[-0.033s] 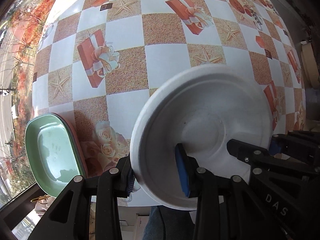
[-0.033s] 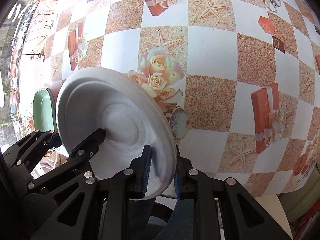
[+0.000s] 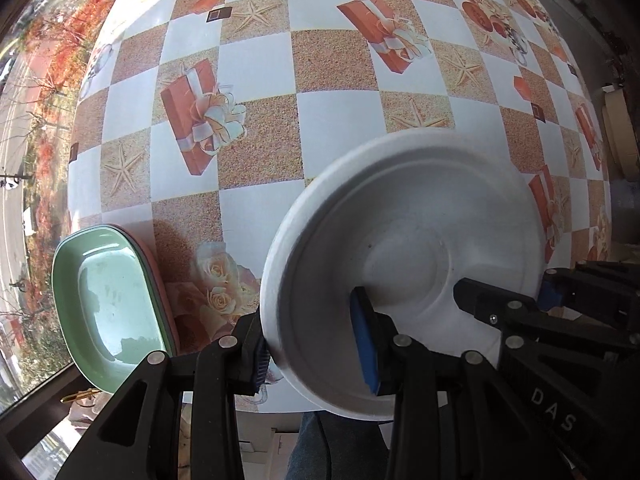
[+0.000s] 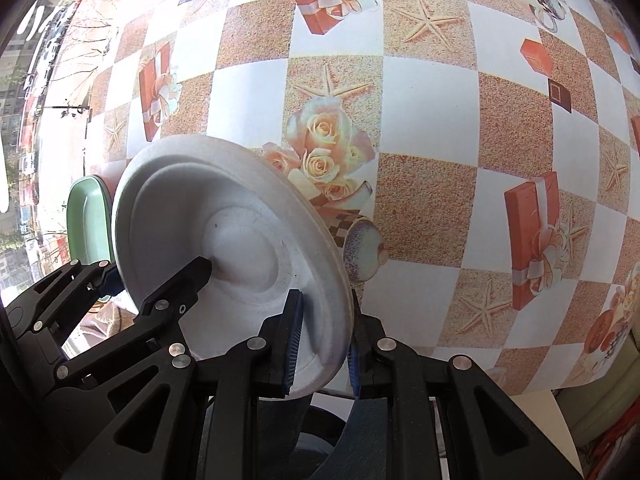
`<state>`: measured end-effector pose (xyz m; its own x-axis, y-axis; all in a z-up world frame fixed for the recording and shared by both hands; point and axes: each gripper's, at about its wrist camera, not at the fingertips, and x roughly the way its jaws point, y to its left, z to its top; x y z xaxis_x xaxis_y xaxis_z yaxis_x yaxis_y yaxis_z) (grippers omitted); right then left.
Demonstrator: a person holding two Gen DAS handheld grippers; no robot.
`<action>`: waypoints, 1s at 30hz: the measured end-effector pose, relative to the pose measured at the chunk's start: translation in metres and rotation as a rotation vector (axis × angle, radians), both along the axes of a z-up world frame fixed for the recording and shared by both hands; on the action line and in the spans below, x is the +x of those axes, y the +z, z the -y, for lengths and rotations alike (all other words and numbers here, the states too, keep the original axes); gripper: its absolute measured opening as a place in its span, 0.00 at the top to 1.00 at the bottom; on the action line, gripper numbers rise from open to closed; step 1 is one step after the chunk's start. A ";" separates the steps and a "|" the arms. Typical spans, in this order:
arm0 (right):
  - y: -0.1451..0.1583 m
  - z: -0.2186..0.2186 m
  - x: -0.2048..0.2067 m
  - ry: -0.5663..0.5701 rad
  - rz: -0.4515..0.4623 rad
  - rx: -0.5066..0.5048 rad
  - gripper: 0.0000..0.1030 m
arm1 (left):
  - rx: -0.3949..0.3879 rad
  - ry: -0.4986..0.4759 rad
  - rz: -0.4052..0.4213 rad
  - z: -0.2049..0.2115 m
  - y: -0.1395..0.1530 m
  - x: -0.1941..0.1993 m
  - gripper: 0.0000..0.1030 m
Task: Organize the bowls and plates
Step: 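Carry the bowl stack toward the green plate stack with the right gripper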
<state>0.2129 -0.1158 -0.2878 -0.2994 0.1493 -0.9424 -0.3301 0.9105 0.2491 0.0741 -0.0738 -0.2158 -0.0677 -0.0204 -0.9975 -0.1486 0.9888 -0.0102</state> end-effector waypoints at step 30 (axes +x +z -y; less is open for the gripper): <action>0.001 -0.236 -0.031 0.319 0.105 0.060 0.80 | 0.070 0.368 0.106 -0.145 0.039 -0.061 0.61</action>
